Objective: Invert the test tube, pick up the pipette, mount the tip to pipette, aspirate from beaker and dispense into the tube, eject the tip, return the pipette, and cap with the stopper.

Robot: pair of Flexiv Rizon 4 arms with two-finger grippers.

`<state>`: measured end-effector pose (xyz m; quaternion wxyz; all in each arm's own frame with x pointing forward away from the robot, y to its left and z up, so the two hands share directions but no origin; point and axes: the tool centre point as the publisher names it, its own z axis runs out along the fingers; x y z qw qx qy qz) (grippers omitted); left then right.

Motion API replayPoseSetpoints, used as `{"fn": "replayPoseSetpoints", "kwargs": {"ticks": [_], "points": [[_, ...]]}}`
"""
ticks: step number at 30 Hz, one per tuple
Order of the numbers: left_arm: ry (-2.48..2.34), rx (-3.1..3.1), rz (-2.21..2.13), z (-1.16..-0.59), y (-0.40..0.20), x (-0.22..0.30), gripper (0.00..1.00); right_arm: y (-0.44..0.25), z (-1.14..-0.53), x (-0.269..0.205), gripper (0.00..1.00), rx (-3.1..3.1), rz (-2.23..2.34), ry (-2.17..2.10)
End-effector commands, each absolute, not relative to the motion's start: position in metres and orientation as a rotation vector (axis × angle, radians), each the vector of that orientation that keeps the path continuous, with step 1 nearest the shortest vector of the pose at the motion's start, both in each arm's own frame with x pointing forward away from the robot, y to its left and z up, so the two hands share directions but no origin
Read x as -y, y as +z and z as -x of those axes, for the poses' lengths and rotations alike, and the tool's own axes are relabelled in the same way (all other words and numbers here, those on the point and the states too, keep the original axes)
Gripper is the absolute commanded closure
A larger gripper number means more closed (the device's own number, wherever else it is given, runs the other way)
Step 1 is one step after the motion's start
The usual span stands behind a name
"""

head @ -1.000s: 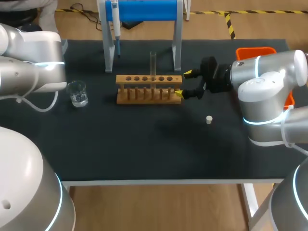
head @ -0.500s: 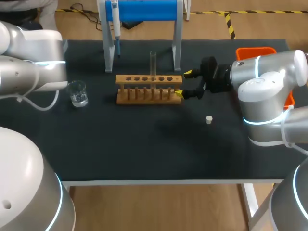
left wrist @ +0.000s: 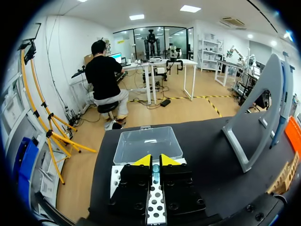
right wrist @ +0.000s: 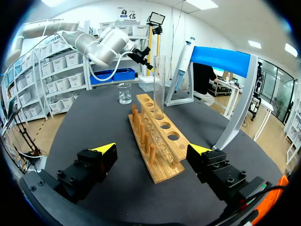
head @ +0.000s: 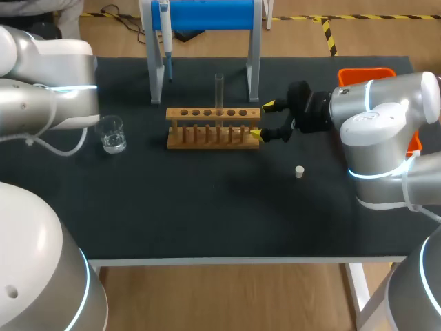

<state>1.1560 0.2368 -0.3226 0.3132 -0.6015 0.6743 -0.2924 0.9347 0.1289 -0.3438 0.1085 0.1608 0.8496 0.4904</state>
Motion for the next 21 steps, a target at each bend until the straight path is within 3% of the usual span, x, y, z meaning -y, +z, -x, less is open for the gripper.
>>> {"fn": "replayPoseSetpoints", "kwargs": {"ticks": [1, 12, 21], "points": [[-0.771, -1.775, 1.578, -1.152, -0.315, -0.235, 1.0, -0.344, -0.935, -0.128, 0.0, -2.498, -0.472, 1.445], [-0.769, -1.78, 1.52, -1.139, -0.292, -0.223, 1.0, -0.344, -0.935, -0.128, 0.0, -2.498, -0.472, 1.445], [-0.832, -1.98, 1.299, -1.1, -0.255, -0.181, 1.0, -0.344, -0.935, -0.128, 0.0, -2.498, -0.472, 1.445]]}}
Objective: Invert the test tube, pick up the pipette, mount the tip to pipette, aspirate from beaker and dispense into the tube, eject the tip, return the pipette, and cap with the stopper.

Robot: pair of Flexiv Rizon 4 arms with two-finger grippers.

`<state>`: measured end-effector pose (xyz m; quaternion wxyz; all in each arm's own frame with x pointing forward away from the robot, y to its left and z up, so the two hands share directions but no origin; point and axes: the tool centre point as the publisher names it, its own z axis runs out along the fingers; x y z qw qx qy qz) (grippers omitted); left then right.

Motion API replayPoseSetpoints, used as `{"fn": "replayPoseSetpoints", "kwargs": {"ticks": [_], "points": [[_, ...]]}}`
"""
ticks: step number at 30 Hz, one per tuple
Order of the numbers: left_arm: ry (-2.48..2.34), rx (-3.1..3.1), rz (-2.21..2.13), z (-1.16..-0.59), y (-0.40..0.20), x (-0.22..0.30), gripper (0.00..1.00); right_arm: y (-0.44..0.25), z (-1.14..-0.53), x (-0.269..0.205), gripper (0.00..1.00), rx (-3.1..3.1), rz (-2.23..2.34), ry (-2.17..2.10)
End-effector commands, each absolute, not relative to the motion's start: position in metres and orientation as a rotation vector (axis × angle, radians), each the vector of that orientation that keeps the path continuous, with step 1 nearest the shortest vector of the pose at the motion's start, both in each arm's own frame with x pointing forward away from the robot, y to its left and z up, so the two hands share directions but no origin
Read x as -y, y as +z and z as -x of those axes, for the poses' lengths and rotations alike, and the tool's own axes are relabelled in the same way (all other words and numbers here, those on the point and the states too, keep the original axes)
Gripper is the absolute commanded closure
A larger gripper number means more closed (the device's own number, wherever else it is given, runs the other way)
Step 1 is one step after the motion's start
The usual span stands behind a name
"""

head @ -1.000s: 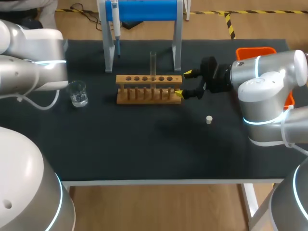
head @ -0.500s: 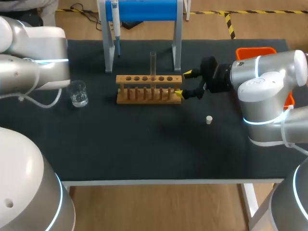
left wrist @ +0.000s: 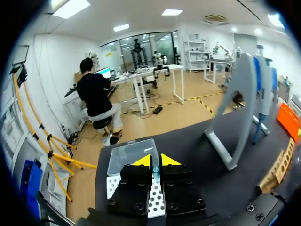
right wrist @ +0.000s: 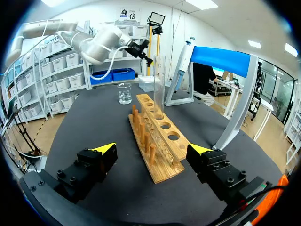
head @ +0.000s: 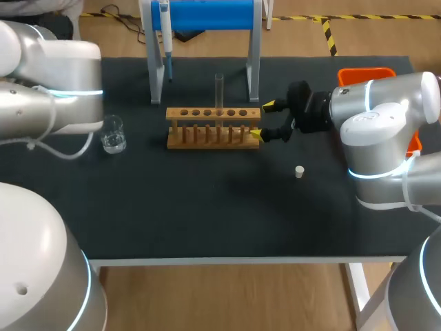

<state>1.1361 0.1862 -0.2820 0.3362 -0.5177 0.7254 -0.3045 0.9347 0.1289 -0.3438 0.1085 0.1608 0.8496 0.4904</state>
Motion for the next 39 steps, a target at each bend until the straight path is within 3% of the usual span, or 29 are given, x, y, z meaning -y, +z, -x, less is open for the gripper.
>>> {"fn": "replayPoseSetpoints", "kwargs": {"ticks": [1, 5, 31, 39], "points": [[-0.835, -2.006, 1.275, -1.093, -0.252, -0.176, 1.0, -0.344, -0.935, -0.128, 0.0, -2.498, -0.472, 1.445], [-0.882, -2.093, 1.172, -1.064, -0.238, -0.153, 1.0, -0.344, -0.935, -0.128, 0.0, -2.498, -0.472, 1.445], [-0.882, -2.093, 1.172, -1.064, -0.238, -0.153, 1.0, -0.344, -0.935, -0.128, 0.0, -2.498, -0.472, 1.445], [-0.918, -2.264, 0.958, -1.047, -0.2, -0.091, 1.0, -0.344, -0.935, -0.128, 0.0, -2.498, -0.472, 1.445]]}}
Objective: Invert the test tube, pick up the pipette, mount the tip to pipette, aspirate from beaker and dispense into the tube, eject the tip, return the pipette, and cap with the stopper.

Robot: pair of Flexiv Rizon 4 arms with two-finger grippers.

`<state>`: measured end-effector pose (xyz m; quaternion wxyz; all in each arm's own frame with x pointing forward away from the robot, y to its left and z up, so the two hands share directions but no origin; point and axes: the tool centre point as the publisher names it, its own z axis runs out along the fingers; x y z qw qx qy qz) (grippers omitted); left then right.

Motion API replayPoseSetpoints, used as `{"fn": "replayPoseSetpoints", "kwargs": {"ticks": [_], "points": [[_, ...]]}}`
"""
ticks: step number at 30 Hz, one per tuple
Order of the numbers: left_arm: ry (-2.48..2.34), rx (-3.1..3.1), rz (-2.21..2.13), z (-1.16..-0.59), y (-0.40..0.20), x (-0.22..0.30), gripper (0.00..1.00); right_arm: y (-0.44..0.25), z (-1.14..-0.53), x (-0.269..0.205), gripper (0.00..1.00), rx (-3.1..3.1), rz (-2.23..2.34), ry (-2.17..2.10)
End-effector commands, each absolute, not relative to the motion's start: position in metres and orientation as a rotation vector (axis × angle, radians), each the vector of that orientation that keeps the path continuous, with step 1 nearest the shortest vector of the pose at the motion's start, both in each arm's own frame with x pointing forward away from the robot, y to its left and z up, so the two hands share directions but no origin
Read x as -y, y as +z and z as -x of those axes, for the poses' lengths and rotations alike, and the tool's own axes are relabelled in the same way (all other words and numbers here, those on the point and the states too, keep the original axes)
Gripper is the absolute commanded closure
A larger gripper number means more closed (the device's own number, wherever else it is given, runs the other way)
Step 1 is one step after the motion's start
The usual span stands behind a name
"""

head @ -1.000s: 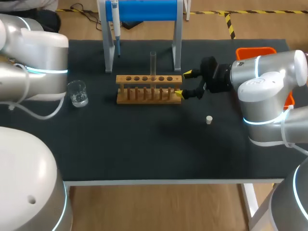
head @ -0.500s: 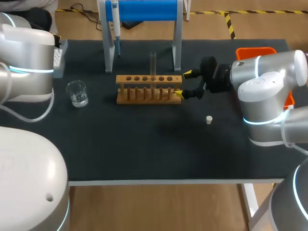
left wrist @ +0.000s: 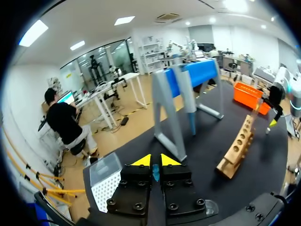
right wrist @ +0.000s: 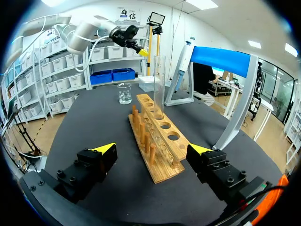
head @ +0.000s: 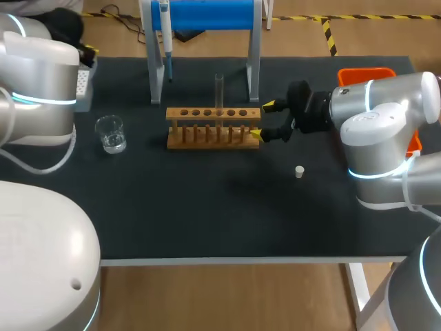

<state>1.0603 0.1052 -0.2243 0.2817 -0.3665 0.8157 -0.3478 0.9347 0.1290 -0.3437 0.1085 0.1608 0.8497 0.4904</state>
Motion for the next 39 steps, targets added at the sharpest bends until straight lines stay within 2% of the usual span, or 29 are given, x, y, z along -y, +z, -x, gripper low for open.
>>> {"fn": "replayPoseSetpoints", "kwargs": {"ticks": [1, 12, 36, 39], "points": [[-0.919, -2.287, 0.934, -1.044, -0.197, -0.083, 1.0, -0.344, -0.935, -0.128, 0.0, -2.498, -0.472, 1.445], [-1.068, -2.656, 0.488, -0.98, -0.187, 0.014, 1.0, -0.344, -0.935, -0.128, 0.0, -2.498, -0.472, 1.445], [-1.068, -2.656, 0.488, -0.98, -0.187, 0.014, 1.0, -0.344, -0.935, -0.128, 0.0, -2.498, -0.472, 1.445], [-1.07, -2.685, 0.433, -0.964, -0.177, 0.037, 1.0, -0.344, -0.935, -0.128, 0.0, -2.498, -0.472, 1.445]]}}
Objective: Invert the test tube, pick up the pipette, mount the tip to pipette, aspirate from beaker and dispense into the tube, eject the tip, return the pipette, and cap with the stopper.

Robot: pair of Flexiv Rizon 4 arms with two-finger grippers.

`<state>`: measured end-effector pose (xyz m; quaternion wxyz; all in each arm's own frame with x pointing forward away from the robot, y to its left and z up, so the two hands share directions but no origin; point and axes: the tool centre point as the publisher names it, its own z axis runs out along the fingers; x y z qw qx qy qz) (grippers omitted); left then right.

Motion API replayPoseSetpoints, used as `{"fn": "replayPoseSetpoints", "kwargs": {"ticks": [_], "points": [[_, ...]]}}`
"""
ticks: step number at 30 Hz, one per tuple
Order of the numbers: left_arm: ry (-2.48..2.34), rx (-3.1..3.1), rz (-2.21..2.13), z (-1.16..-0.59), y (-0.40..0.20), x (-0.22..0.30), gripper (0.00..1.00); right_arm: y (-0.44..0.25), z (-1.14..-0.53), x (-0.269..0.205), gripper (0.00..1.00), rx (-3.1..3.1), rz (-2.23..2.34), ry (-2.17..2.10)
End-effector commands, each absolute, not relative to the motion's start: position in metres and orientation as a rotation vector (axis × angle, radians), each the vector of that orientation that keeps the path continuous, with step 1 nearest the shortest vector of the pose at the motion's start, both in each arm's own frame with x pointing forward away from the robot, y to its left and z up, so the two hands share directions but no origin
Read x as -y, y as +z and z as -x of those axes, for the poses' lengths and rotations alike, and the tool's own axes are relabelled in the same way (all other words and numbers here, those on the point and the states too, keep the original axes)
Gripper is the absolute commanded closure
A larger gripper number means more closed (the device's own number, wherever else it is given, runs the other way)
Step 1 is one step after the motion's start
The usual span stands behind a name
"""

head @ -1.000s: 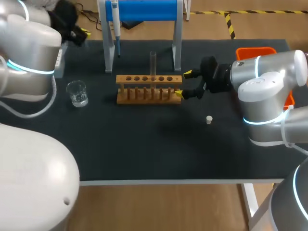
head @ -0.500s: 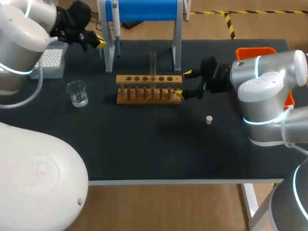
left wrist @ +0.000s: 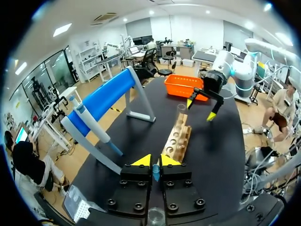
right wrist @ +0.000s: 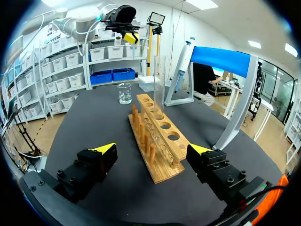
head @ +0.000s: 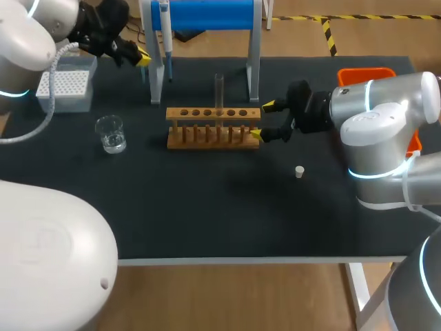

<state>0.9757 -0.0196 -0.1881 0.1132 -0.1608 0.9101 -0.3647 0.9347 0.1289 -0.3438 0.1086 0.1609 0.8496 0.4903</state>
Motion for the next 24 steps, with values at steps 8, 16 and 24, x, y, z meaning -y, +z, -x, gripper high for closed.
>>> {"fn": "replayPoseSetpoints", "kwargs": {"ticks": [8, 16, 24], "points": [[-1.092, -2.699, 0.378, -0.906, -0.163, 0.108, 1.0, -0.344, -0.935, -0.128, 0.0, -2.498, -0.472, 1.445], [-1.085, -2.779, 0.317, -0.867, -0.165, 0.165, 1.0, -0.344, -0.935, -0.128, 0.0, -2.498, -0.472, 1.445], [-1.135, -2.741, 0.337, -0.851, -0.181, 0.175, 1.0, -0.344, -0.935, -0.128, 0.0, -2.498, -0.472, 1.445]]}}
